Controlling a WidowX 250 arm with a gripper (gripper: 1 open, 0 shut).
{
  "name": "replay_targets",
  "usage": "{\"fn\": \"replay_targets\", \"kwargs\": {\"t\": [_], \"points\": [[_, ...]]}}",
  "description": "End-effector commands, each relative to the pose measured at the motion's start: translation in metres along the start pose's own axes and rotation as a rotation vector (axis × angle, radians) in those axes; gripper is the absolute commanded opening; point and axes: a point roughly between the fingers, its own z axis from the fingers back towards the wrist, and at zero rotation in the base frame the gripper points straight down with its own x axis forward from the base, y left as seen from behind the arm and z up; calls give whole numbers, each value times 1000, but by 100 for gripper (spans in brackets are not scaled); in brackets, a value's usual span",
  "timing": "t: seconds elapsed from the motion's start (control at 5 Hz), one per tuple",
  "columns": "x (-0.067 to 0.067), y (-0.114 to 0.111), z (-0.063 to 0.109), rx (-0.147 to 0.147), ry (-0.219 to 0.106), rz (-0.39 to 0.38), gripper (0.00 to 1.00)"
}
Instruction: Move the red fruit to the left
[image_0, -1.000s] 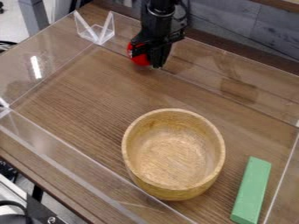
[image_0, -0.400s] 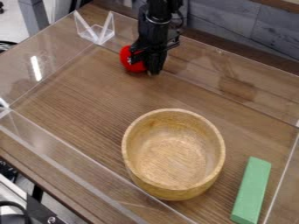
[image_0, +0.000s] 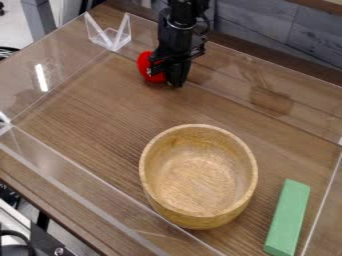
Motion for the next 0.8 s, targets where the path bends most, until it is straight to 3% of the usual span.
{"fn": "replay_targets", "kwargs": {"t": [0.0, 0.6], "points": [[12, -6, 16, -47, -23, 28, 0], [13, -5, 14, -38, 9, 57, 0]]}}
